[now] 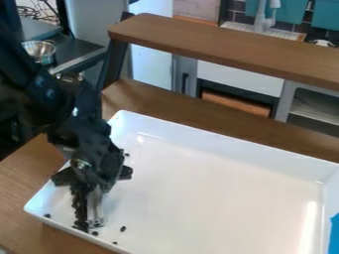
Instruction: Sweep into pile
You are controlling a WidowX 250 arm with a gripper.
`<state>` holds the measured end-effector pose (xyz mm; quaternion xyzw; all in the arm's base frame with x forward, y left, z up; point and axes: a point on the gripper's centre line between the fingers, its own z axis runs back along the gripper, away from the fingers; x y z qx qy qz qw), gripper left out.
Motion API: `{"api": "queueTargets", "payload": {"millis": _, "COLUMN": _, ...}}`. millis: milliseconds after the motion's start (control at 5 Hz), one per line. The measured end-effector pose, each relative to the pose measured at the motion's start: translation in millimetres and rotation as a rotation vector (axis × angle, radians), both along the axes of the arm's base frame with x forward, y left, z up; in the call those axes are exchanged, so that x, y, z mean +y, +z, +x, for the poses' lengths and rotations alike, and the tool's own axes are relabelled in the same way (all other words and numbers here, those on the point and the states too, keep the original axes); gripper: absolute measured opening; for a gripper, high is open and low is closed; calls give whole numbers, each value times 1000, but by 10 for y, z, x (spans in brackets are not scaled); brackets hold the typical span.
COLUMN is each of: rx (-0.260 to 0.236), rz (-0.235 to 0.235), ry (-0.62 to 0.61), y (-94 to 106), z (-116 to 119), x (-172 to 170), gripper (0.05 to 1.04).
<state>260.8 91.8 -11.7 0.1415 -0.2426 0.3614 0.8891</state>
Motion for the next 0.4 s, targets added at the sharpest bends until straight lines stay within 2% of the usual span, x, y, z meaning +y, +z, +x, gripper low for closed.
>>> {"api": "queueTargets", "payload": {"millis": 200, "rx": 25, "rz": -66, "ry": 39, "y": 32, "z": -147, "x": -74, "gripper": 374}}
{"api": "queueTargets", "payload": {"millis": 400, "rx": 39, "rz": -131, "ry": 143, "y": 129, "z": -44, "x": -183, "gripper": 374}}
